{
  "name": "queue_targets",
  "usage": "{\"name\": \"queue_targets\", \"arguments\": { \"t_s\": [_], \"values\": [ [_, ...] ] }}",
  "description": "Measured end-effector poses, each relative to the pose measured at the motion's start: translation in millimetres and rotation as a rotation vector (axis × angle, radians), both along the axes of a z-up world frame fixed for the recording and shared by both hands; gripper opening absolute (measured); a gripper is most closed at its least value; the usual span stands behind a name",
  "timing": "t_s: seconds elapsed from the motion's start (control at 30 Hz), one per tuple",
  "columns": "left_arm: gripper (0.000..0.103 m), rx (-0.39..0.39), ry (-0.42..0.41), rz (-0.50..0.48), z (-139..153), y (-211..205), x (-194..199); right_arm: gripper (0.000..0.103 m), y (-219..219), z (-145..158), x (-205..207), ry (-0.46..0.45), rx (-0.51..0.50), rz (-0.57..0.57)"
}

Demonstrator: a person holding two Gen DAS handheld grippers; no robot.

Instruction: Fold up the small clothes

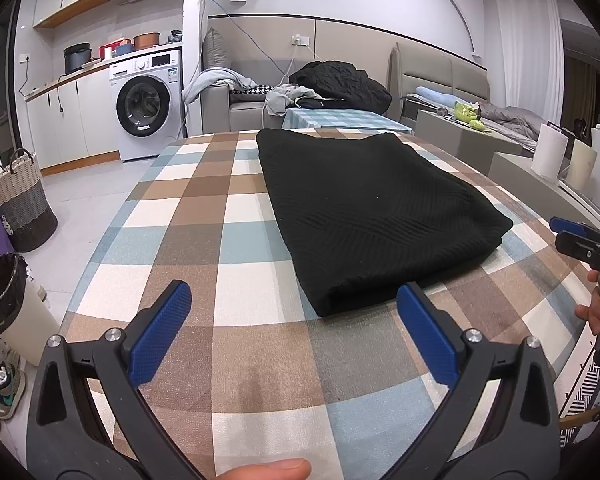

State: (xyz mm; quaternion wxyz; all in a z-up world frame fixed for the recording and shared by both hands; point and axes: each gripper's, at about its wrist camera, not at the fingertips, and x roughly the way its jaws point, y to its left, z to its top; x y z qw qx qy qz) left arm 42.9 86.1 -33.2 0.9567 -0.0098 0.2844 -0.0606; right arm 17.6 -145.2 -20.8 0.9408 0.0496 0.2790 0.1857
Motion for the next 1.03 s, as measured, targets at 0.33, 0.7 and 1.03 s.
{"name": "queue_targets", "arguments": {
  "t_s": [0.33,0.7,1.03],
  "values": [
    [0.102,0.001,-0.001,-0.002,-1.2,0.5,0.6,0.103,0.4,0.3,-0.1,0.0,-0.001,0.0],
    [0.102,0.003,-0.005,-0.002,-1.8,0.9,0.3,0.103,1.1,-0.9,0.1,-0.001,-0.003,0.003],
    [0.102,0.001,-0.004,-0.002,-2.2,1.5,0.9,0.103,2.1,-1.5,1.1,-0.003,-0.008,0.009]
  ]
}}
